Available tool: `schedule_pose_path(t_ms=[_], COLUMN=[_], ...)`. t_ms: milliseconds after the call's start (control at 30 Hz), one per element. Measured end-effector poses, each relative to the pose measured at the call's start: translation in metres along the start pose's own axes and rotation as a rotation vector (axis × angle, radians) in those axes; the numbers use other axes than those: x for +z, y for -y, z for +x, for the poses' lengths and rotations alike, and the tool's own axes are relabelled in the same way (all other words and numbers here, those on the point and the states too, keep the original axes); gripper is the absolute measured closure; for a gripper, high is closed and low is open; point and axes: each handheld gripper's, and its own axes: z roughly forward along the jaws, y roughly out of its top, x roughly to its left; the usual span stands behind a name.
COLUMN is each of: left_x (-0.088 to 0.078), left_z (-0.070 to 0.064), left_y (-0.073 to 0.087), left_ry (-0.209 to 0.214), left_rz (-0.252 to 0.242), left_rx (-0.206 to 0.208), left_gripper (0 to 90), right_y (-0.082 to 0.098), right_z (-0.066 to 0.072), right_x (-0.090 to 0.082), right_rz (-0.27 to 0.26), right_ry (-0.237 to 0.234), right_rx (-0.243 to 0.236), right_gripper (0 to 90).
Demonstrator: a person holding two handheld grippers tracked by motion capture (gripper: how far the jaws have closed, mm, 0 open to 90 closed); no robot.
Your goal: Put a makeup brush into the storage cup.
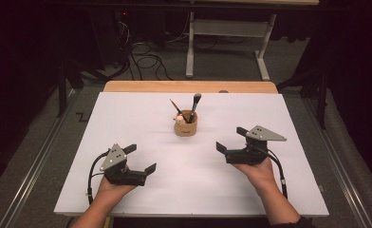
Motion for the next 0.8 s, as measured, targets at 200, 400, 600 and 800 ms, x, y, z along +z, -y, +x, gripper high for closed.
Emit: schedule_pose_path(t_ms=[200,400,600,800], left_x=[0.000,0.000,0.000,0.000], left_z=[0.000,0.000,0.000,0.000], left_y=[0.000,0.000,0.000,0.000], left_ry=[-0.001,-0.002,-0.002,0.000], left_rz=[-0.002,-0.003,-0.003,-0.004], left_rx=[-0.002,-0.002,-0.005,-0.004], left_gripper=[0.3,0.3,0.3,0.3], right_y=[0.009,0.021,0.030,0.037], right_z=[-0.004,-0.010,-0.013,-0.011], right_x=[-0.014,-0.038,-0.053,-0.061], right_rz=[-0.002,-0.013,-0.024,-0.030], right_ry=[0.011,0.029,0.045,0.049], right_rx=[0.008,0.017,0.026,0.006], right_gripper=[0.3,0.3,0.2,0.3])
